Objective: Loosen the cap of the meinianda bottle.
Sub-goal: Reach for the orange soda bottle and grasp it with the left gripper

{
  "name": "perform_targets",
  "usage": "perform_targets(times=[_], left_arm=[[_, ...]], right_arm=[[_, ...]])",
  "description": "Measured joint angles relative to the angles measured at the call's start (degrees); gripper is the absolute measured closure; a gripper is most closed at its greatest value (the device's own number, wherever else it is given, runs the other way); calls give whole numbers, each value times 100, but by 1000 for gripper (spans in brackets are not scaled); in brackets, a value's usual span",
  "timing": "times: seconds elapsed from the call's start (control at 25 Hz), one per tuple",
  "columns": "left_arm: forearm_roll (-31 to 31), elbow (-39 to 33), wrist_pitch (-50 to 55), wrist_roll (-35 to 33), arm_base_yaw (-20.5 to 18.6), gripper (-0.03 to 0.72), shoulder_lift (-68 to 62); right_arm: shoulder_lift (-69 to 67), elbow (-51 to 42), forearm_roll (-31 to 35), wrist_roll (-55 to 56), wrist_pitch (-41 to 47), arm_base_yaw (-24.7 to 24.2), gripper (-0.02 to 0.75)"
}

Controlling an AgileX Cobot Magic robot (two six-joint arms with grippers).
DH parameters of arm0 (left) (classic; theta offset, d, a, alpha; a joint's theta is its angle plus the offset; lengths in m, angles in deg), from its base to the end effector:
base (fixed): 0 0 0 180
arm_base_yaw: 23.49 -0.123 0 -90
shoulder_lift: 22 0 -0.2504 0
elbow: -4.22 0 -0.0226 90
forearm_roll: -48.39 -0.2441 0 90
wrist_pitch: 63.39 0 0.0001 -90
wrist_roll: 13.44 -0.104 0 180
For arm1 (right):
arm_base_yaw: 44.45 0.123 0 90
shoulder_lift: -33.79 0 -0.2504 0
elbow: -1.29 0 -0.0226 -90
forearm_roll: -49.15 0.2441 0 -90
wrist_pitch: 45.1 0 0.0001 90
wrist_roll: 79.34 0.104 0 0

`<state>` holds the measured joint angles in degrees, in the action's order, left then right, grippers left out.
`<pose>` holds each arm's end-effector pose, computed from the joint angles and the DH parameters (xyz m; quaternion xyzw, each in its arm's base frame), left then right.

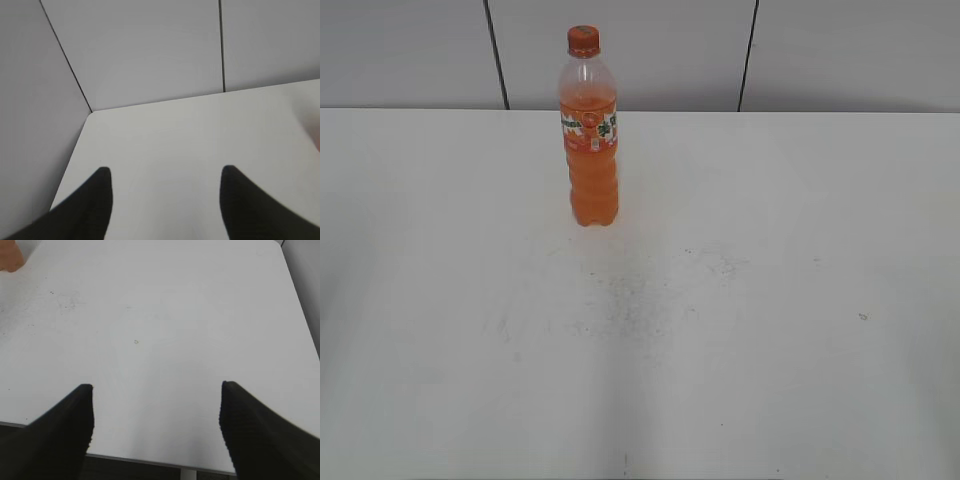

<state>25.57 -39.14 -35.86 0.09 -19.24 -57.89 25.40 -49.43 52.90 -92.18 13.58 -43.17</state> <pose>0.1326 0.0089 0.3111 0.0224 0.7913 0.0855 0.6051 0.0419 0.0068 0.2558 -0.1051 0.8493 -0.0194 0.5170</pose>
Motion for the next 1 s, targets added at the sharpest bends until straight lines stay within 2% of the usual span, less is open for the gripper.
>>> perform_targets(times=[0.12,0.2,0.4,0.48,0.56,0.72,0.8,0.88,1.0], left_arm=[[-568,-5,-1120,585,-94,263,-1080],[-526,-5,-1923,799,-322,263,-1904],[-61,-5,-3928,936,-1299,263,-3668],[-64,73,-4395,948,-1536,263,-4276],[-328,260,-4742,970,-1609,263,-4814],[-1582,678,-5765,1412,-1630,263,-5903],[-2556,953,-6536,1958,-1686,263,-6454],[-3845,1356,-7334,2671,-1715,263,-7075],[-5612,2207,-8251,3311,-1716,263,-7911]], right_arm=[[0,0,0,0,0,0,150],[0,0,0,0,0,0,150],[0,0,8,0,0,0,150],[0,0,13,0,0,0,150],[0,0,18,0,0,0,150],[0,0,18,0,0,0,150],[0,0,18,0,0,0,150],[0,0,18,0,0,0,150],[0,0,18,0,0,0,150]])
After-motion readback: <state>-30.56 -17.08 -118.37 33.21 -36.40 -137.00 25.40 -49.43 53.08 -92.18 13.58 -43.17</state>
